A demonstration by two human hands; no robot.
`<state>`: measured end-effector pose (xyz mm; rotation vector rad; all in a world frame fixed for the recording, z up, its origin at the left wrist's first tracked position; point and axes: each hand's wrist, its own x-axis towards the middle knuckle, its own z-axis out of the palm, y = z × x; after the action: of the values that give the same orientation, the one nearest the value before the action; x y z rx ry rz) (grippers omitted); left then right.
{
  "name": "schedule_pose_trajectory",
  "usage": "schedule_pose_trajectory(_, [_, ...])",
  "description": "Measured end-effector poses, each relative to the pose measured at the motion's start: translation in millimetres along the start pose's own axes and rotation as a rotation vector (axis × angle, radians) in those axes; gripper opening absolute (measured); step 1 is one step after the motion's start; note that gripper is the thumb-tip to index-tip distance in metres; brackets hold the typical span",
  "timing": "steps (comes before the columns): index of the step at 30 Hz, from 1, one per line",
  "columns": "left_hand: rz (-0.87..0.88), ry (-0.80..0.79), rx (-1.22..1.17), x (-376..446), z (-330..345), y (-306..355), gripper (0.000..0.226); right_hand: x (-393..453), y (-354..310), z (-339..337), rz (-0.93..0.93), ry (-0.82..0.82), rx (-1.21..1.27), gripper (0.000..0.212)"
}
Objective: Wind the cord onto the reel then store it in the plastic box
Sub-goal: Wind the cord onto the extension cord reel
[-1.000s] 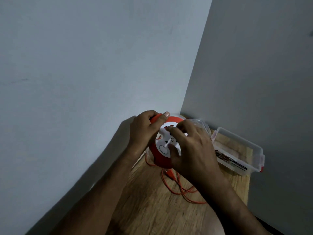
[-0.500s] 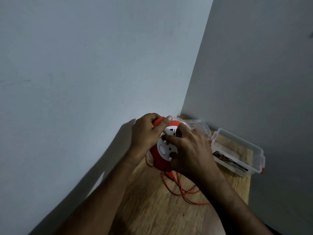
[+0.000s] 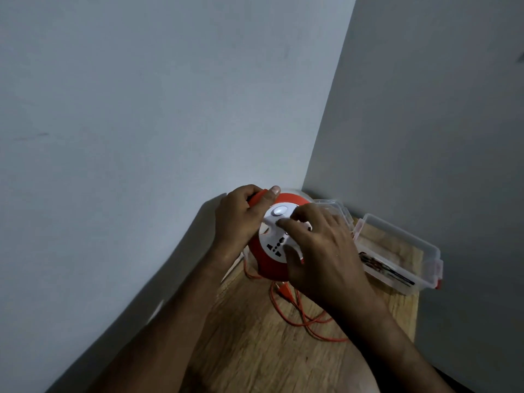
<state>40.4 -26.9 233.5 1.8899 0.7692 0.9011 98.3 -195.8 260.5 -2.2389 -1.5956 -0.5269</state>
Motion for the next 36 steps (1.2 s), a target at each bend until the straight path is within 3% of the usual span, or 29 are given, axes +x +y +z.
schedule_pose_trajectory(2, [0.005, -0.005, 0.009, -1.1, 1.1, -0.8, 0.039, 0.4, 3.9, 0.0, -0.041, -0.186, -0.073, 0.076])
schedule_pose_trajectory(4, [-0.001, -0.016, 0.005, -3.2, 3.0, -1.9, 0.038, 1.0, 4.3, 1.0, -0.069, -0.250, -0.106, 0.087])
schedule_pose_trajectory(7, [-0.002, -0.035, -0.006, -5.2, 3.6, -2.8, 0.038, -0.2, 5.9, 4.7, -0.135, -0.235, -0.159, 0.086])
schedule_pose_trajectory(12, [0.034, -0.039, 0.051, -5.3, 4.6, 0.0, 0.038, 2.4, 9.3, 7.9, -0.079, -0.087, -0.093, 0.069])
schedule_pose_trajectory(22, [0.013, -0.017, 0.038, -4.1, 5.8, 0.6, 0.040, 11.8, -9.3, 14.5, 0.502, 0.027, 0.342, 0.059])
schedule_pose_trajectory(24, [-0.013, -0.011, 0.016, -3.2, 4.6, -0.8, 0.040, 7.5, -10.5, 10.8, 0.433, 0.068, 0.258, 0.052])
schedule_pose_trajectory(27, [-0.003, 0.002, 0.005, 1.7, 0.8, -0.5, 0.041, 0.8, -9.7, 2.5, 0.169, 0.205, 0.102, 0.037])
schedule_pose_trajectory(31, [0.027, 0.001, 0.018, 3.5, -0.5, -0.2, 0.042, 0.6, 1.2, 1.8, -0.063, -0.059, -0.019, 0.060])
schedule_pose_trajectory(34, [0.020, -0.002, 0.027, 1.4, 0.4, -0.9, 0.041, 1.0, 4.1, 4.9, -0.075, -0.197, -0.092, 0.079])
schedule_pose_trajectory(36, [0.017, -0.006, 0.029, 0.3, 0.2, -1.8, 0.040, 1.7, 4.9, 6.8, -0.081, -0.207, -0.103, 0.081])
